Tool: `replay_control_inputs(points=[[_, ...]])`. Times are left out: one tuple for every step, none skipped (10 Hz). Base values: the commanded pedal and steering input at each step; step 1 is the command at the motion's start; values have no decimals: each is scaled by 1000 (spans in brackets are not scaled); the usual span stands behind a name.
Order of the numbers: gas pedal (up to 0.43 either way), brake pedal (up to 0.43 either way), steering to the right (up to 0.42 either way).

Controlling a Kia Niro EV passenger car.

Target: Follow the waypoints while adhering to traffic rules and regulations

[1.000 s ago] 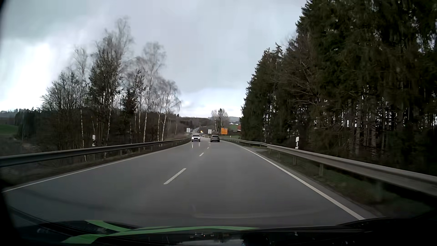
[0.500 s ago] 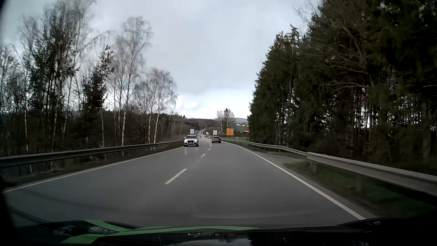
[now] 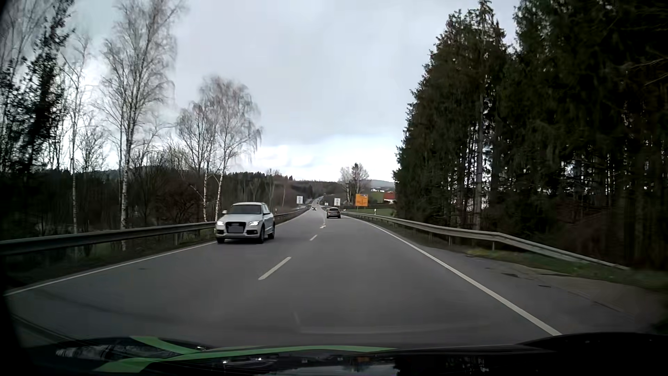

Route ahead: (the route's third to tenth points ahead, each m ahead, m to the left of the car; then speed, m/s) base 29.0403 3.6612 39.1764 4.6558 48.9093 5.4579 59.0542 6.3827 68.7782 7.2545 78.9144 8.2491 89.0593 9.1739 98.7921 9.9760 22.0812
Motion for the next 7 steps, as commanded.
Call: replay_control_inputs(points=[[87, 0, -11], [87, 0, -11], [87, 0, -11], [87, 0, -11], [87, 0, -11], [87, 0, -11], [87, 0, -11]])
